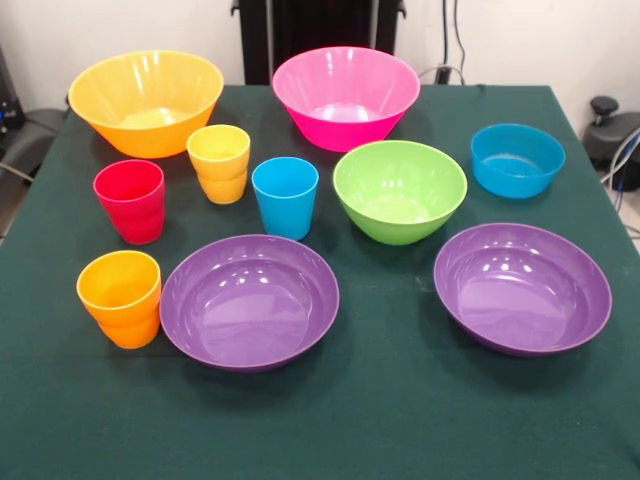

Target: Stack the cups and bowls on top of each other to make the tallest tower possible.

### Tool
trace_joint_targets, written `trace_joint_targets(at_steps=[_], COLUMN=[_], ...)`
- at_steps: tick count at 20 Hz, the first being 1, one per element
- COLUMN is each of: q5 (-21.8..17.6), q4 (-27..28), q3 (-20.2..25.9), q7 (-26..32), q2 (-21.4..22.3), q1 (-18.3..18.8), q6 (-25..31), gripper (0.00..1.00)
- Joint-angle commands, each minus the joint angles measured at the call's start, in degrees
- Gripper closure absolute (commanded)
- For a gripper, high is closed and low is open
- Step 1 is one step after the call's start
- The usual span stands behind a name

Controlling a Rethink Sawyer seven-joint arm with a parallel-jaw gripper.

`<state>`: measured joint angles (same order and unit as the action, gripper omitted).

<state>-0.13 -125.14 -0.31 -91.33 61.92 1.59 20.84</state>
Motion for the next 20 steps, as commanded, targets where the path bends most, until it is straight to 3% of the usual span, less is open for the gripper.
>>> trace_joint_targets(at_steps=[1, 20], q5=[-2.21, -4.86], q4=[-3.55, 1.83], q3=[2.67, 1.07], q7=[-8.61, -8.68], q2=[-10.81, -29.59], q1=[1.93, 1.75], q6=[-7.44, -22.96], gripper=[0.00, 0.00])
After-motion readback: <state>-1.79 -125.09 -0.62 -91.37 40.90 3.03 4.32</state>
